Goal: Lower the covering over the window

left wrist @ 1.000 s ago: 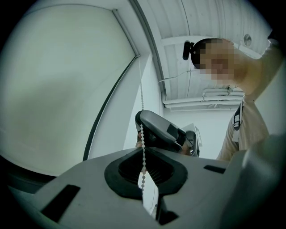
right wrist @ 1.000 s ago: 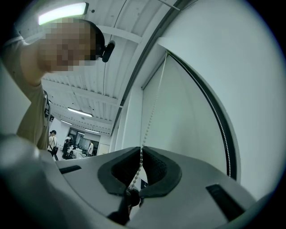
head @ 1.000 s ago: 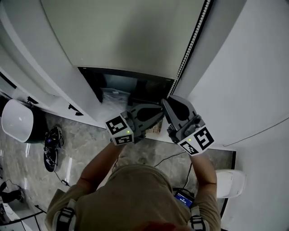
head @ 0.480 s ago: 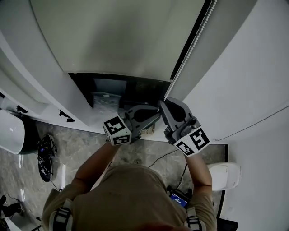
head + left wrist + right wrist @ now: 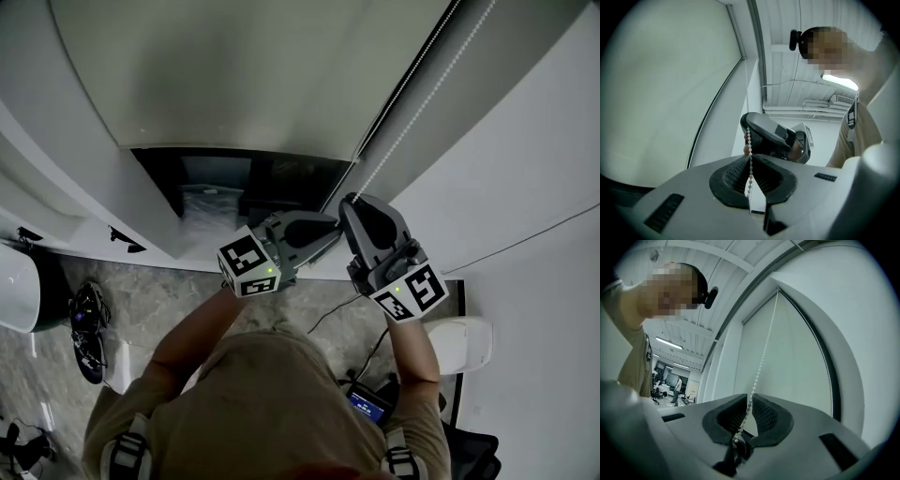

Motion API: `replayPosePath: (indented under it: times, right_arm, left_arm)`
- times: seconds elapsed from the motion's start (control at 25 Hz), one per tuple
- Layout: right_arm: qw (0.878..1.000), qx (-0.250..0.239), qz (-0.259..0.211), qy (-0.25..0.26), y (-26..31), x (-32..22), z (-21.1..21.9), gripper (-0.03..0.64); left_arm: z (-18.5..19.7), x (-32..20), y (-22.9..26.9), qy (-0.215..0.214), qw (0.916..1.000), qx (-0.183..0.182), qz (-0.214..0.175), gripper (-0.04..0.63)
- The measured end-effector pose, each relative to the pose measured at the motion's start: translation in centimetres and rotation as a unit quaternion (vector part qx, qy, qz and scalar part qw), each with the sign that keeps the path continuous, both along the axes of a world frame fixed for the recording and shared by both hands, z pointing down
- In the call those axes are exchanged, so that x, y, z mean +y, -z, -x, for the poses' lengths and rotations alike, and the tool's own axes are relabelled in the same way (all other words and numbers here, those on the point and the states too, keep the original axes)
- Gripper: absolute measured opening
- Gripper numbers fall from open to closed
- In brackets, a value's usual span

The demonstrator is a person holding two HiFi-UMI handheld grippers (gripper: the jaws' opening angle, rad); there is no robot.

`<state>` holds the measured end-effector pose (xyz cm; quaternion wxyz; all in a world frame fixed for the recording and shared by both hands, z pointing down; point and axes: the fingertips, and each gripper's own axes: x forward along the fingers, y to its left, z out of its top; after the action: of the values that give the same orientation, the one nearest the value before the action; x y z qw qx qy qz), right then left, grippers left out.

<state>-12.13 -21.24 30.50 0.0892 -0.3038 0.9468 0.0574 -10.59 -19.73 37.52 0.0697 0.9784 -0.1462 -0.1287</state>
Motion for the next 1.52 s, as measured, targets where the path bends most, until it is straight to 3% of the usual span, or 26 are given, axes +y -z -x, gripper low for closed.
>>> replayPosePath:
  times: [0.2, 0.76, 0.92, 1.16, 1.52]
  right_arm:
    - [0.999, -0.008, -0.013, -0.028, 0.5, -0.9, -0.6, 0.023]
    - [0.997, 0.010, -0.016, -0.073, 1.1, 1.0, 0.7, 0.031]
    - [0.997, 0.013, -0.023, -0.074, 1.2, 1.9, 1.4, 0.031]
    - [0.997, 0.007, -0.040, -0.071, 2.6, 3.3, -0.1, 0.031]
    - [0.999, -0.004, -0.033, -0.021, 2.8, 2.5, -2.0, 0.031]
  left_arm:
    - [0.0, -1.1, 0.5, -0.010, 0.9988, -0.021, -0.044, 0.025]
    - [2.5, 0.4, 1.2, -0.007, 0.9988, -0.015, -0.046, 0.025]
    - [3.5, 0.6, 0.9, 0.000, 0.9986, -0.021, -0.048, 0.025]
    - [2.1, 2.2, 1.4, 0.001, 0.9979, -0.031, -0.056, 0.025]
    - [-0.7, 2.4, 0.9, 0.007, 0.9985, -0.039, -0.039, 0.025]
